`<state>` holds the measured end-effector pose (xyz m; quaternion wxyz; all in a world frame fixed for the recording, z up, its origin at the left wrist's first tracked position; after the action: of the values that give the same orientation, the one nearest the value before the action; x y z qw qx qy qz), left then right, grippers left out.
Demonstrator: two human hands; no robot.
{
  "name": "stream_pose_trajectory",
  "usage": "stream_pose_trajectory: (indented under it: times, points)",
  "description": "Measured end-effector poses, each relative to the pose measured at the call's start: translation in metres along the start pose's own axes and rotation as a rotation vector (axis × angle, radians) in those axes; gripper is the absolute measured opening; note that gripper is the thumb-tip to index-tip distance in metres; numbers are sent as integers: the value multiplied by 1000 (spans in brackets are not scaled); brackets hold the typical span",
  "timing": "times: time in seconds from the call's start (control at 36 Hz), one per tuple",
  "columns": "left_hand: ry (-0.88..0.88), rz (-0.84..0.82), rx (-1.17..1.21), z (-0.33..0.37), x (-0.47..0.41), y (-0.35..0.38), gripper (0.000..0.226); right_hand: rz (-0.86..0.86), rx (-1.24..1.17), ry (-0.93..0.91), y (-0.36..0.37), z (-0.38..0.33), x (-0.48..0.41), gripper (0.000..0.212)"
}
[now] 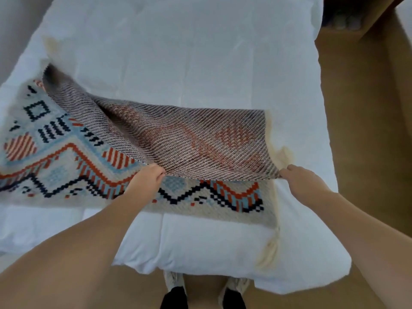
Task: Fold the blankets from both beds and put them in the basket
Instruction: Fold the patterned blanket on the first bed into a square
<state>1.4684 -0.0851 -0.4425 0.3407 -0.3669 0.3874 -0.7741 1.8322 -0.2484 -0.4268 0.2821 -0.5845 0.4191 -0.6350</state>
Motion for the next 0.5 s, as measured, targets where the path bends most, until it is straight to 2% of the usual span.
stream_pose_trajectory:
  times: [0.25,0.5]
  points:
    - [-11,-37,56,-20,50,31,17,-52,62,28,44,-22,43,41]
    - [8,-58,76,-42,63,61,14,-131,77,3,93,-38,58,37]
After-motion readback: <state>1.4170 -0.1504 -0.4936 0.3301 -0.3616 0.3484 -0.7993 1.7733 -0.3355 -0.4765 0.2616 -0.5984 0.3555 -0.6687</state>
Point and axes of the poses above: each hand's wrist, its own x-axis away from the middle knuckle, its own y-axis out of the palm, z = x × y, the point moved 4 cm from there along -x, towards the middle knuckle, and after that the axes turned 4 degrees about x, right-handed, at the moved point
